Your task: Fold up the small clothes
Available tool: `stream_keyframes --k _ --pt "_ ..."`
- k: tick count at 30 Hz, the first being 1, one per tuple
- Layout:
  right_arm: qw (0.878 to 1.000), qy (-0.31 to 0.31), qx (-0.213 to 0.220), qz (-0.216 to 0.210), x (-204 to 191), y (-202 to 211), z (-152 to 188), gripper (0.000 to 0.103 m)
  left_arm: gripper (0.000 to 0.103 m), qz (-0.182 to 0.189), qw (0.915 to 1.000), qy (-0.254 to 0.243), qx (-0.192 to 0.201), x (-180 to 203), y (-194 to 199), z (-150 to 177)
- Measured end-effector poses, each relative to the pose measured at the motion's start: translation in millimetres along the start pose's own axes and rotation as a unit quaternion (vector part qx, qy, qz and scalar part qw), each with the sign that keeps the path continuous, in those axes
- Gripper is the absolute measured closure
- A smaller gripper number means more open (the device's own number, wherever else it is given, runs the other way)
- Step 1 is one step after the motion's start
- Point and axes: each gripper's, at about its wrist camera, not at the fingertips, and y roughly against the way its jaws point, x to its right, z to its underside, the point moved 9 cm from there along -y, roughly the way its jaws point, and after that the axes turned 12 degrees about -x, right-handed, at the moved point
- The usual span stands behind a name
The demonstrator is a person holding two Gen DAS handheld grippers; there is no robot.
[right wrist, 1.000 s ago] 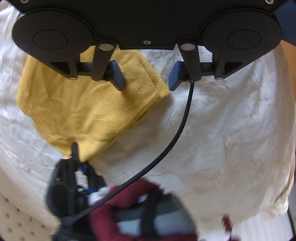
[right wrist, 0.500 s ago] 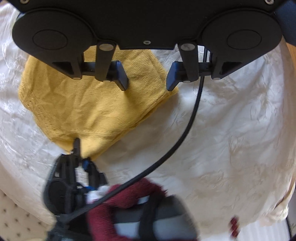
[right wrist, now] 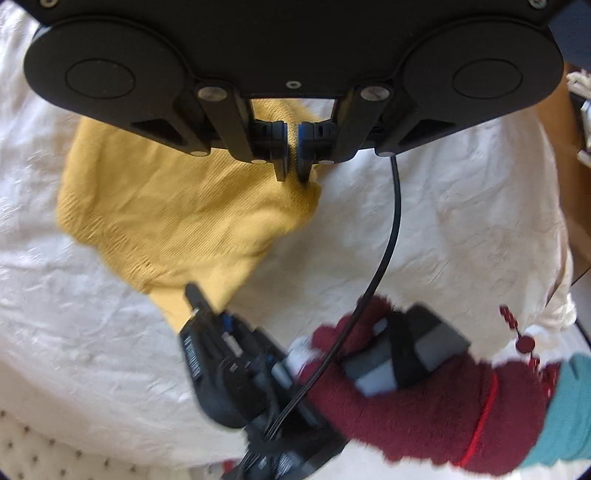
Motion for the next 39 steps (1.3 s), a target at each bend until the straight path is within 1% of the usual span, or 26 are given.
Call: stream_keyframes --k 1,2,3,4,5,6,7,8,9,10,11,12,13,15,16,18,20,23,27,28,30,32,33,34,37,39 --pt "1.0 0.008 -0.01 -0.003 -4 -11 2 0.093 0.089 -0.019 0.9998 -0.006 -0.007 -5 -7 2" --pt "1.0 0.017 -0.023 -0.002 -10 -21 5 0.092 0.085 -0.038 0.9992 -0.01 -0.01 -10 -14 4" --pt "0.999 0.022 -0.037 -0.001 -12 -31 7 0.088 0.08 -0.051 0.9986 -0.01 -0.009 -15 -21 5" --pt "0.998 0.021 -0.051 -0.006 -13 -39 10 0.081 0.071 -0.051 0.9987 -0.003 -0.002 -20 -26 6" --pt "0.998 0.018 -0.058 -0.015 -14 -43 12 0.081 0.056 -0.05 0.9987 0.007 0.005 -24 -28 6" --pt "0.998 0.012 -0.056 -0.021 -13 -41 13 0.079 0.05 -0.049 0.9985 0.021 0.012 -29 -29 7" --pt "0.998 0.007 -0.05 -0.027 -11 -34 14 0.067 0.039 -0.044 0.9983 0.033 0.016 -34 -28 8" --pt "0.999 0.0 -0.04 -0.034 -8 -26 14 0.06 0.032 -0.039 0.9983 0.039 0.019 -36 -26 8" --pt "0.999 -0.01 -0.029 -0.038 -3 -17 15 0.045 0.03 -0.034 0.9983 0.042 0.021 -38 -23 10" --pt "0.999 -0.025 -0.016 -0.043 6 -7 15 0.033 0.025 -0.035 0.9982 0.043 0.025 -39 -18 11" --pt "0.998 -0.042 -0.004 -0.048 13 3 16 0.03 0.02 -0.042 0.9977 0.042 0.032 -41 -12 12" --pt "0.997 -0.061 0.01 -0.048 23 13 16 0.026 0.019 -0.05 0.997 0.043 0.042 -41 -5 13" --pt "0.995 -0.083 0.025 -0.044 35 23 15 0.016 0.017 -0.055 0.996 0.045 0.054 -41 3 14" --pt "0.99 -0.125 0.05 -0.042 59 37 12 0.001 0.01 -0.056 0.9944 0.05 0.074 -38 16 16" --pt "0.987 -0.147 0.058 -0.041 71 40 11 0.001 0.005 -0.055 0.9939 0.051 0.08 -36 21 16" --pt "0.98 -0.182 0.064 -0.044 96 41 5 0.001 0.005 -0.055 0.9941 0.043 0.083 -28 22 19" --pt "0.977 -0.198 0.07 -0.046 117 38 -4 0.001 0.005 -0.06 0.9947 0.034 0.077 -22 16 21" --pt "0.974 -0.199 0.075 -0.075 133 29 -19 0.001 0.005 -0.065 0.9958 0.03 0.058 -19 -4 25" --pt "0.976 -0.19 0.052 -0.093 156 0 -34 0.001 0.005 -0.082 0.9958 0.03 0.027 -27 -31 29" --pt "0.976 -0.197 0.04 -0.089 164 -9 -34 0.001 0.001 -0.08 0.996 0.032 0.025 -29 -35 29" --pt "0.973 -0.22 0.017 -0.066 184 -21 -28 0.001 0.0 -0.073 0.9963 0.04 0.024 -33 -39 29" --pt "0.97 -0.244 0.002 -0.019 206 -29 -21 0.001 0.0 -0.071 0.9964 0.041 0.023 -34 -41 28" --pt "0.966 -0.26 -0.009 0.001 216 -30 -17 0.001 0.0 -0.072 0.9964 0.039 0.022 -34 -41 29" --pt "0.961 -0.277 -0.011 0.006 225 -30 -12 0.001 0.0 -0.073 0.9964 0.038 0.023 -34 -39 30" --pt "0.943 -0.329 0.031 -0.023 237 -9 -1 0.001 0.0 -0.064 0.9964 0.046 0.029 -33 -31 32" --pt "0.937 -0.344 0.05 -0.044 236 6 10 0.001 0.0 -0.052 0.9964 0.055 0.038 -30 -23 37"
